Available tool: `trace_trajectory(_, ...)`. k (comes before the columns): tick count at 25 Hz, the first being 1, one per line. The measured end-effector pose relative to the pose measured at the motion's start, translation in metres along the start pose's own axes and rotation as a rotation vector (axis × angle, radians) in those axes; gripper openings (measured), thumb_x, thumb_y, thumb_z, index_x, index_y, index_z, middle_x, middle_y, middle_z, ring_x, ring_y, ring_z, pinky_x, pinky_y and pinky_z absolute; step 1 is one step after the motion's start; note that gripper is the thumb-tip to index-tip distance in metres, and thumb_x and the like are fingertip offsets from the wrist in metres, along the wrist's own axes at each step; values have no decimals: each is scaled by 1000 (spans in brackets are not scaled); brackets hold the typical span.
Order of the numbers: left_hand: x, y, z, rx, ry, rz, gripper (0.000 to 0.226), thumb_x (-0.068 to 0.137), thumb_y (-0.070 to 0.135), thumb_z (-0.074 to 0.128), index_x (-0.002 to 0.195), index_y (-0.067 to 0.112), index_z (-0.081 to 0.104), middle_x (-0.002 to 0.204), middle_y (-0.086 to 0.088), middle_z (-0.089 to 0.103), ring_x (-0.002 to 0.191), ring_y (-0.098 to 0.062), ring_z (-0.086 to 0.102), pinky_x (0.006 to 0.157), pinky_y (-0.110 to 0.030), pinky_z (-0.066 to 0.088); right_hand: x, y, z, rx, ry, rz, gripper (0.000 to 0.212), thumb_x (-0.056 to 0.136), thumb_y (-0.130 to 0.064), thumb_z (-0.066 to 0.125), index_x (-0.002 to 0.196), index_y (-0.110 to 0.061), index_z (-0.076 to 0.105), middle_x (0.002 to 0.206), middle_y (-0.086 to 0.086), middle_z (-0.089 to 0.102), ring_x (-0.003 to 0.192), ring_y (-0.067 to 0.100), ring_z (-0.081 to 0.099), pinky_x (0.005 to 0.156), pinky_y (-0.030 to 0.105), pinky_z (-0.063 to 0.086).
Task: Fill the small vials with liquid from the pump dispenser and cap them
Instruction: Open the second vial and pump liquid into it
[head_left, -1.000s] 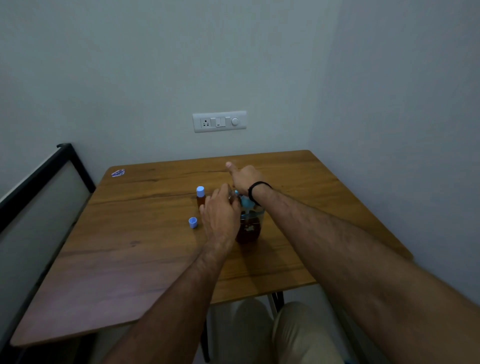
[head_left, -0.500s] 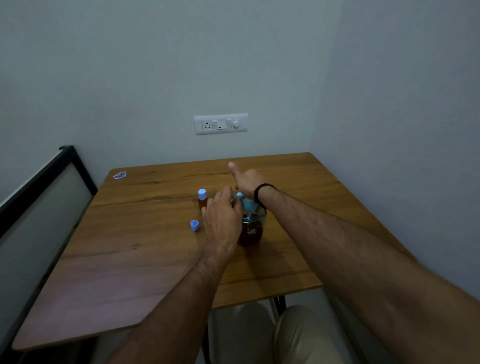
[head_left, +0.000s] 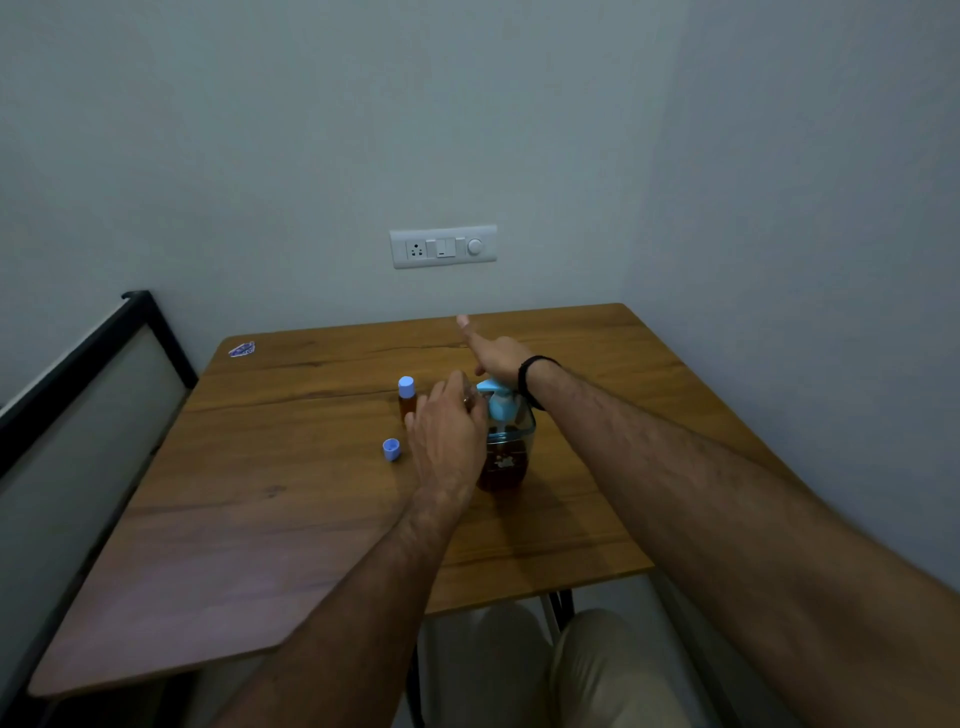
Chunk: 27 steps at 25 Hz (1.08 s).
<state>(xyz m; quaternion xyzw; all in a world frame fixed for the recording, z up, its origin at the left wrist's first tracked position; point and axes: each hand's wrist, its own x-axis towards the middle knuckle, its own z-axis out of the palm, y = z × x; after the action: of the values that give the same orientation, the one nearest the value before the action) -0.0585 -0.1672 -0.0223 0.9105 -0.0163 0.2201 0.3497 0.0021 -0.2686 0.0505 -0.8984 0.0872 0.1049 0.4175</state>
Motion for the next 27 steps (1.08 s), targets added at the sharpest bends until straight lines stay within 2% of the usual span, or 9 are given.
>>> trace_trajectory(5, 1, -2, 2, -2, -4, -8, 10, 100, 29, 57, 92, 25, 52, 88, 7, 59, 84, -13, 58, 87, -37, 48, 1, 8, 15, 0, 216, -64, 76, 99, -70, 35, 104, -4, 73, 91, 9, 73, 72, 18, 58, 67, 34, 49)
trace_trajectory(10, -1, 0, 0, -6, 11, -6, 13, 100, 30, 57, 90, 26, 51, 85, 9, 57, 82, -13, 57, 83, -34, 45, -2, -1, 2, 26, 17, -10, 93, 90, -85, 25, 119, -8, 68, 112, 5, 61, 104, 28, 61, 81, 40, 44)
trace_trajectory(13, 2, -3, 4, -5, -6, -4, 12, 100, 29, 56, 90, 26, 50, 85, 8, 57, 82, -14, 57, 83, -34, 45, 4, 7, 12, 2, 168, -65, 69, 95, -76, 33, 75, -17, 62, 74, 0, 60, 70, 19, 57, 64, 34, 44)
trace_trajectory(15, 0, -2, 3, -7, 0, -13, 13, 100, 28, 55, 89, 26, 49, 84, 9, 57, 82, -14, 58, 83, -35, 45, 4, 8, 14, -23, 245, -67, 62, 98, -69, 42, 69, -16, 58, 66, -1, 57, 61, 17, 53, 55, 30, 42)
trace_trajectory(17, 1, -4, 5, -8, 5, -15, 13, 100, 29, 55, 88, 27, 49, 83, 10, 57, 81, -14, 57, 84, -37, 47, 2, 6, 10, -67, 188, -66, 65, 98, -71, 39, 74, -15, 61, 72, 0, 59, 63, 17, 54, 55, 29, 39)
trace_trajectory(20, -2, 1, 1, -3, 14, -4, 14, 99, 31, 55, 86, 28, 48, 80, 9, 55, 79, -14, 56, 83, -39, 47, 0, 1, 0, -25, 31, -26, 92, 88, -86, 29, 116, -9, 70, 114, 8, 65, 102, 27, 62, 78, 37, 45)
trace_trajectory(21, -1, 0, 1, -5, 13, -5, 15, 99, 31, 55, 86, 27, 48, 80, 9, 55, 78, -14, 55, 82, -39, 47, 2, 2, 0, -7, 36, -19, 91, 88, -86, 30, 117, -9, 70, 117, 10, 65, 105, 28, 62, 79, 37, 46)
trace_trajectory(24, -1, -2, 3, -14, 0, -12, 14, 99, 28, 54, 86, 27, 49, 80, 8, 56, 77, -14, 56, 83, -40, 49, 8, 9, 8, -64, 184, -51, 57, 96, -67, 48, 77, -15, 60, 83, 3, 64, 75, 21, 60, 55, 29, 38)
trace_trajectory(27, 0, -1, 1, -24, 1, -16, 14, 99, 28, 53, 86, 27, 48, 80, 8, 56, 77, -14, 57, 84, -41, 49, 5, 5, 7, -85, 174, -61, 56, 97, -65, 51, 79, -13, 60, 80, 2, 62, 76, 22, 61, 54, 29, 38)
